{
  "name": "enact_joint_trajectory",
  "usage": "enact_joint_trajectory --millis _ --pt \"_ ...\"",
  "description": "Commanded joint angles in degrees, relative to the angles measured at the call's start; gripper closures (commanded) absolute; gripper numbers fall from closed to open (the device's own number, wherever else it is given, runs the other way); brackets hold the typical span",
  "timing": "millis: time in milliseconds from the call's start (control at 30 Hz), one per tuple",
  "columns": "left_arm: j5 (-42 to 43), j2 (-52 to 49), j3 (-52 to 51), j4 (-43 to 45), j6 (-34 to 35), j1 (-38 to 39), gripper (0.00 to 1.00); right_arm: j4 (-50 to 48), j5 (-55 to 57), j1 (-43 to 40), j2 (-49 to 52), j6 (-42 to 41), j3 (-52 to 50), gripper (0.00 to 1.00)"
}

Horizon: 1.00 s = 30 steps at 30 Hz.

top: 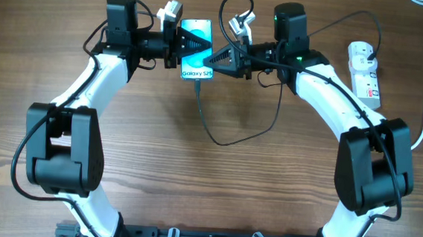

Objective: Plug charger to phone and switch on socket

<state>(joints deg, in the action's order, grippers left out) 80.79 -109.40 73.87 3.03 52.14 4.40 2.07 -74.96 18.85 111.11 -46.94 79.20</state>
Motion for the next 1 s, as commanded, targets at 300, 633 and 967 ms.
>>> enact_joint_trajectory --millis 300,633,967 --pt "-3.52 0.7 -0.04 -0.7 0.55 1.14 0.39 -1.14 0.44 1.22 0.04 1.99 0.92 0.96" --pt "-4.07 0.7 -0.04 -0.7 -2.6 -4.76 0.24 11.89 12.31 1.22 0.04 11.78 0.92 0.96" --pt "-22.84 0.7 -0.04 -13.4 -11.37 -5.33 0.07 23.1 26.01 1.22 0.04 21.57 0.92 0.96"
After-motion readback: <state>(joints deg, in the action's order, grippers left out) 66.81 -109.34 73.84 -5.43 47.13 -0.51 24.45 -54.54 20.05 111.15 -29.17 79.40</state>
